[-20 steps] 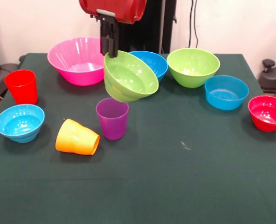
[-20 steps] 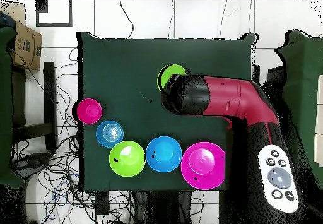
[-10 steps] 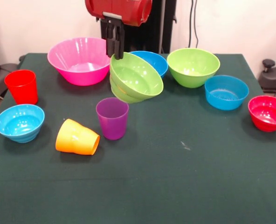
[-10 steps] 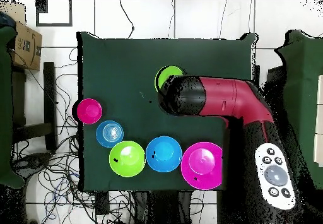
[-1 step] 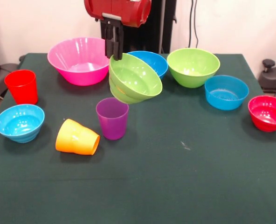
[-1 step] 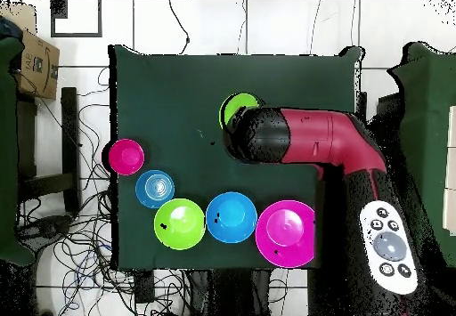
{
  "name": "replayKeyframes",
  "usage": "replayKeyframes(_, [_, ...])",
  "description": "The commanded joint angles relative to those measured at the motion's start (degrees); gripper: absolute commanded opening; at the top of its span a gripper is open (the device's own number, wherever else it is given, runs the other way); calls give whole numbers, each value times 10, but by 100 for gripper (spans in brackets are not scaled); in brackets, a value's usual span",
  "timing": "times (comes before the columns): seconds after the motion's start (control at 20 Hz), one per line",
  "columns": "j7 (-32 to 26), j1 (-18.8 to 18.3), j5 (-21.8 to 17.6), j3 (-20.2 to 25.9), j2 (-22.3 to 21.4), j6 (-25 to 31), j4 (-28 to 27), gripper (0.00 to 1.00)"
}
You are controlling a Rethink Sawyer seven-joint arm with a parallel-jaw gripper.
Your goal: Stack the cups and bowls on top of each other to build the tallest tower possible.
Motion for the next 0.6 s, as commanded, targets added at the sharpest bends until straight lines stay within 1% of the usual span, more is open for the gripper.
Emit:
replayKeyframes(0.05, [-124, -9, -43, 46, 43, 9, 27, 0])
replayKeyframes(0.6, [-114, -10, -49, 53, 44, 14, 25, 0])
